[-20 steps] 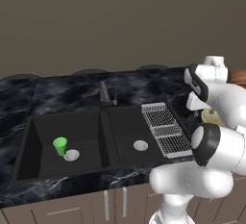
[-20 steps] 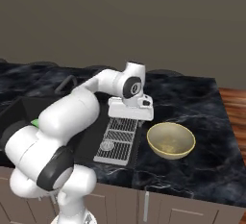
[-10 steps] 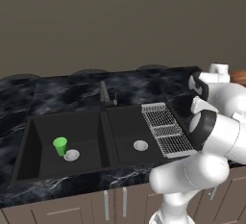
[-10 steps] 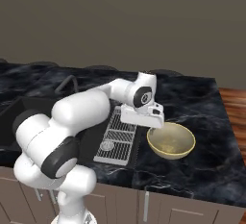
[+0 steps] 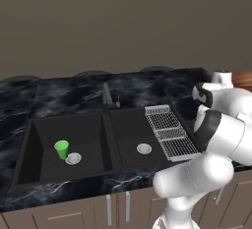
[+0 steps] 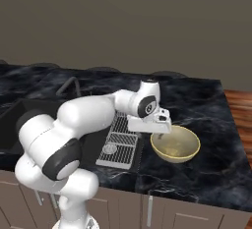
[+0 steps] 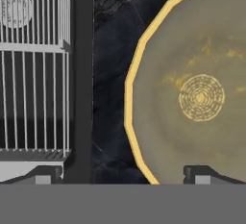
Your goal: Place the cup in the left basin and the bowl in the right basin of the sink.
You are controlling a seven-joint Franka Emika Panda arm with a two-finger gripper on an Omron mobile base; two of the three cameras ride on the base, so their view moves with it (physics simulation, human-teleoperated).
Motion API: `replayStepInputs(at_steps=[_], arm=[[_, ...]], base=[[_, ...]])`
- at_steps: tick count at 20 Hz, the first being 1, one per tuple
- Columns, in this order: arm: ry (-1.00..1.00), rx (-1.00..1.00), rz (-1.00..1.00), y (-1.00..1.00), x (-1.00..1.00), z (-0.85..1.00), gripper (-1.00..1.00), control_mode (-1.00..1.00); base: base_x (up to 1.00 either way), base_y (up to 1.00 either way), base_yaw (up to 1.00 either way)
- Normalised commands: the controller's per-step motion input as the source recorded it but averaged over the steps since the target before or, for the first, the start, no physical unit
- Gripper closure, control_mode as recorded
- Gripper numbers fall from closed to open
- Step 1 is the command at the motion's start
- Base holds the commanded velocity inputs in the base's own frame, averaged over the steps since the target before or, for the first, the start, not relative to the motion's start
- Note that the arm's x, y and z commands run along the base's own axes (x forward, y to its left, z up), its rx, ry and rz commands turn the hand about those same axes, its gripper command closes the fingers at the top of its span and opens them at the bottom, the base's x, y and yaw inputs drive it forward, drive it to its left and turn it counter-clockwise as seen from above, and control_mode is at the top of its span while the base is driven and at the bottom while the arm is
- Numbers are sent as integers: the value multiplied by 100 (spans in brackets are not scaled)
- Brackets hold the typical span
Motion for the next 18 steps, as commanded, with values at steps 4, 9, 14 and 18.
replayStepInputs(at_steps=[4,9,14,18], arm=[[-6,-2,8,-23,18,-21,-100,-100],[-1,0,5,-3,5,-26,-100,-100],[-2,0,3,-1,9,-30,-100,-100],[-4,0,2,0,14,-23,-100,-100]], base=[[0,0,0],[0,0,0],[0,0,0],[0,0,0]])
